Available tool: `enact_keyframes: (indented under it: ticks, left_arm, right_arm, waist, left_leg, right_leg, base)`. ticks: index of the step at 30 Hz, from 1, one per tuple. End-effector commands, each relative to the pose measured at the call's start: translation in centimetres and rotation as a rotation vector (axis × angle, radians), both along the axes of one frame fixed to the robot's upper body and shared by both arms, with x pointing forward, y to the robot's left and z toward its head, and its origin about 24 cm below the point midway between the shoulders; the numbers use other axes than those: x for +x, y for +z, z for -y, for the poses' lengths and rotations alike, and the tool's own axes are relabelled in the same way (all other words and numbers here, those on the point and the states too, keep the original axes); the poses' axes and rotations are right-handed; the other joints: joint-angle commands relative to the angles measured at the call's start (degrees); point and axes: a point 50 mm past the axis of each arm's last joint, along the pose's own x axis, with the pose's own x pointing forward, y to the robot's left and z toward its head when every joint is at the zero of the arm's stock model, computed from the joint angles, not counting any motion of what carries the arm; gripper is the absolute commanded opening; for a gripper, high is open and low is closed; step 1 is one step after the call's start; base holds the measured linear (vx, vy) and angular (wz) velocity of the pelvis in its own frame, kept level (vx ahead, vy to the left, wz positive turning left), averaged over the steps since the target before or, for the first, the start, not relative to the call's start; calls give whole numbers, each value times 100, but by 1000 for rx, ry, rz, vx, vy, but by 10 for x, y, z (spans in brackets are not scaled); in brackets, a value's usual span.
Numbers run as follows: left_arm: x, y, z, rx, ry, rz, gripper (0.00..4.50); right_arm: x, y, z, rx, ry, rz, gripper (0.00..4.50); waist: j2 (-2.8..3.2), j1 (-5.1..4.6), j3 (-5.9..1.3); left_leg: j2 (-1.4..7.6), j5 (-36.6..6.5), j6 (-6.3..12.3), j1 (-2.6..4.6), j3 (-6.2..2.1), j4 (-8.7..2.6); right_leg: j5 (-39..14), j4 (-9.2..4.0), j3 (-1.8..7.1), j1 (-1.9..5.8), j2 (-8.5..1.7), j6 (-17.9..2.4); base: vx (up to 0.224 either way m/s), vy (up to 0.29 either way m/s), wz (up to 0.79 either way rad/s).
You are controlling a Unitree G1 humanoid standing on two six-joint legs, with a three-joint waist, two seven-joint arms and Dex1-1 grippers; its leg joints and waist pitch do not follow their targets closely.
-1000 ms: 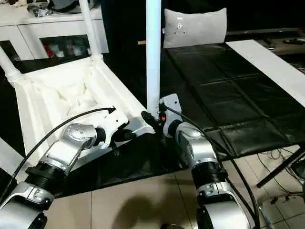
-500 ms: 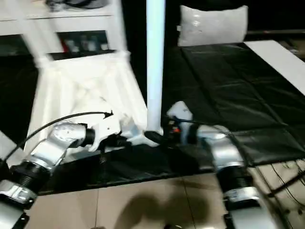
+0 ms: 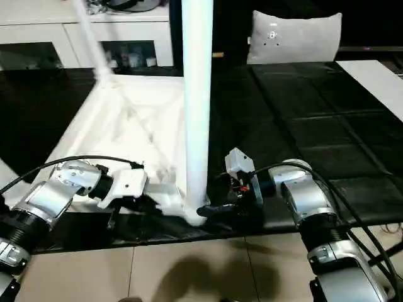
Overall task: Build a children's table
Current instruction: Rotate leg to tighten
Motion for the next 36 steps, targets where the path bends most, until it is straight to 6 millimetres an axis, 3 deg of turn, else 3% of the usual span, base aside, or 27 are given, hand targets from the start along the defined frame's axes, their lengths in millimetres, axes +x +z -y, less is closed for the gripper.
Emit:
enact_keyframes:
  ticks: [1, 12, 19, 21, 24, 26, 28, 29, 30, 31, 32, 33, 34, 36]
  left_arm:
    - [-5, -1, 9, 46, -110, -8, 0]
    - [-4, 0, 10, 22, -110, -24, 0]
    - [0, 2, 16, -91, 89, -77, 0]
    - [0, 2, 20, -124, 167, -87, 0]
    - [2, 2, 26, -162, 250, -94, 0]
    - [5, 2, 35, -189, 332, -87, 0]
    - [10, 2, 45, -207, 408, -70, 0]
    - [14, 2, 51, -217, 449, -61, 0]
    - [19, 3, 60, -233, 510, -42, 0]
    - [21, 4, 63, -239, 530, -34, 0]
    - [23, 4, 67, -246, 556, -24, 0]
    - [25, 5, 70, -251, 582, -20, 0]
    - [27, 6, 75, -258, 614, -6, 0]
    - [30, 8, 83, -271, 648, 13, 0]
  right_arm:
    - [2, 4, -4, 2, 36, -1, 307]
    - [-3, 1, -8, 34, 68, -52, 224]
    - [-8, -2, -14, 141, -31, -115, 194]
    - [-5, -9, -20, 118, -147, -100, 193]
    - [3, -15, -26, 91, -293, -61, 193]
    - [12, -17, -34, 98, -442, -48, 192]
    - [18, -18, -43, 100, -553, -42, 190]
    - [23, -19, -47, 97, -624, -36, 190]
    - [28, -21, -53, 87, -735, -37, 190]
    - [30, -22, -55, 82, -771, -40, 190]
    - [32, -23, -58, 73, -818, -45, 190]
    - [34, -24, -60, 59, -866, -45, 190]
    - [37, -25, -62, 63, -940, -53, 190]
    - [39, -26, -68, 96, -1015, -70, 190]
  waist:
    - [-42, -28, -446]
    - [-46, -13, -448]
    - [-59, -13, -434]
    - [-61, -47, -394]
    - [-79, -172, -348]
    - [-90, -343, -331]
    - [-64, -467, -337]
    - [-63, -541, -350]
    - [-42, -574, -362]
    - [-40, -654, -333]
    - [-34, -697, -362]
    - [-24, -712, -364]
    - [17, -731, -376]
    - [6, -767, -385]
  left_leg:
    - [105, -333, 552, -54, 92, -346]
    - [81, -362, 479, -73, 93, -338]
    - [90, -310, 457, -82, 93, -345]
    - [53, -460, 388, -67, 112, -353]
    - [-38, -752, 279, -67, 112, -340]
    - [-67, -874, 237, -77, 99, -317]
    - [-83, -950, 250, -77, 86, -295]
    - [-85, -992, 282, -103, 68, -287]
    - [-71, -960, 275, -111, 64, -287]
    - [-80, -1035, 265, -76, 60, -279]
    - [-82, -1129, 299, -82, 41, -275]
    - [-71, -1150, 330, -78, 39, -285]
    - [-51, -1105, 361, -63, 30, -308]
    - [-32, -1030, 355, -76, 13, -326]
  right_leg:
    - [-1763, -293, 439, 405, -370, -523]
    - [-1940, -315, 419, 417, -354, -365]
    - [-1905, -314, 420, 424, -357, -357]
    - [-2254, -386, 399, 402, -345, -236]
    - [-2896, -525, 306, 401, -323, 92]
    - [-3112, -599, 223, 405, -304, 287]
    - [-3177, -660, 149, 415, -288, 412]
    - [-3122, -679, 102, 451, -285, 480]
    - [-3038, -669, 113, 454, -284, 470]
    - [-3081, -736, 68, 405, -257, 464]
    - [-3069, -723, 58, 446, -282, 490]
    - [-3021, -721, 68, 441, -283, 466]
    - [-2845, -706, 98, 447, -301, 355]
    - [-2673, -665, 143, 444, -323, 179]
  base:
    - [0, 0, 0]
    - [0, 0, 0]
    - [0, 0, 0]
    - [0, 0, 0]
    - [0, 0, 0]
    - [0, 0, 0]
    - [0, 0, 0]
    - [0, 0, 0]
    - [0, 0, 0]
    - [0, 0, 0]
    - [0, 0, 0]
    - [0, 0, 0]
    - [0, 0, 0]
    - [0, 0, 0]
